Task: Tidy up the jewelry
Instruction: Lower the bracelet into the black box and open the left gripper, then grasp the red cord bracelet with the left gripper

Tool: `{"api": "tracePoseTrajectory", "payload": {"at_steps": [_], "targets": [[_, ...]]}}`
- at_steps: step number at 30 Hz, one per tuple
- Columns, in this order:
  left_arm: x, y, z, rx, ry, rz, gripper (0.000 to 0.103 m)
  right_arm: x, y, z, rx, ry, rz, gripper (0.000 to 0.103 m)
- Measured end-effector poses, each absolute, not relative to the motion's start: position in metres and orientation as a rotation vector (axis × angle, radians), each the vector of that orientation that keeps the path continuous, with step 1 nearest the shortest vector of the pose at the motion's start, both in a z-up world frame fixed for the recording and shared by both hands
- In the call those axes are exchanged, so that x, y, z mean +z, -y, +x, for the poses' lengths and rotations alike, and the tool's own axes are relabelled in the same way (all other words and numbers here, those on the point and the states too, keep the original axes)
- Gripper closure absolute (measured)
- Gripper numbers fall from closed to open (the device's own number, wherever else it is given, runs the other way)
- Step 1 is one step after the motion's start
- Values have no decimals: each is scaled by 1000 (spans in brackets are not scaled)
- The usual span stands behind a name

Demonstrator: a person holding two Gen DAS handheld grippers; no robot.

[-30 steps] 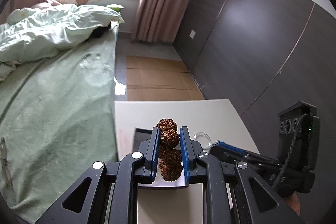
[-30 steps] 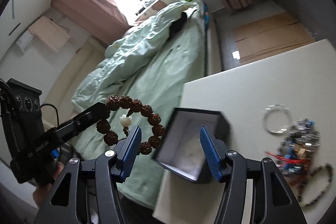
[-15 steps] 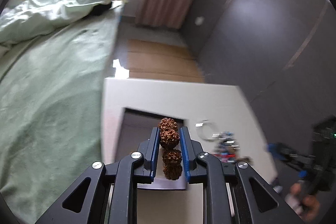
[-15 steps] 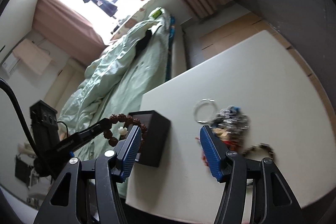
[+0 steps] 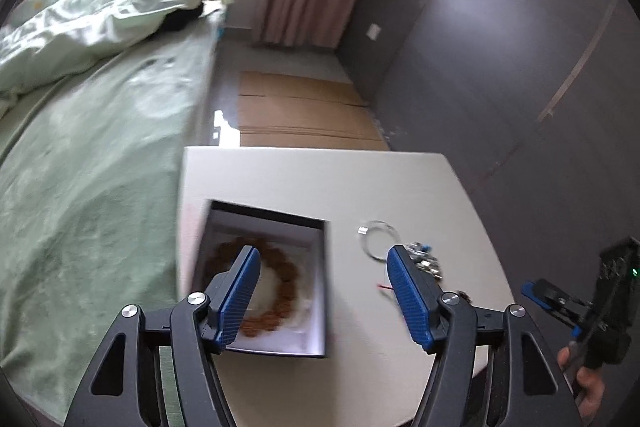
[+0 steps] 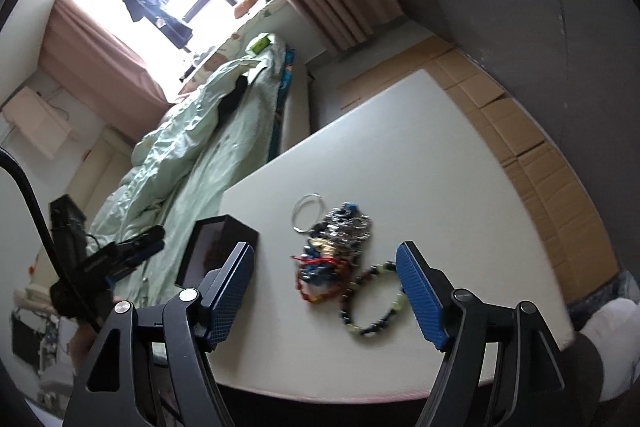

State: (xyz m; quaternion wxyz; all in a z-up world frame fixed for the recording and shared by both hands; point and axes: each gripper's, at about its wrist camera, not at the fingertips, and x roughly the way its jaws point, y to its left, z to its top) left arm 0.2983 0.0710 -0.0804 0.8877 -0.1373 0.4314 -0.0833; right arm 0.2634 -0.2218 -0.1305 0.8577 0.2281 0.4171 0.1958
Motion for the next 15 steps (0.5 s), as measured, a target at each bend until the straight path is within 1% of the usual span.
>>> {"api": "tracePoseTrajectory", "payload": {"at_steps": [11, 13, 15], "targets": [[-93, -2, 294, -314, -929, -230, 36, -155, 251, 254, 356, -927, 490, 31], [-99, 9, 294, -318, -943, -214, 38, -159, 256, 253, 353, -931, 495, 32], [-106, 17, 294, -327, -966, -204, 45, -161, 260, 251, 353, -933, 499, 33]]}}
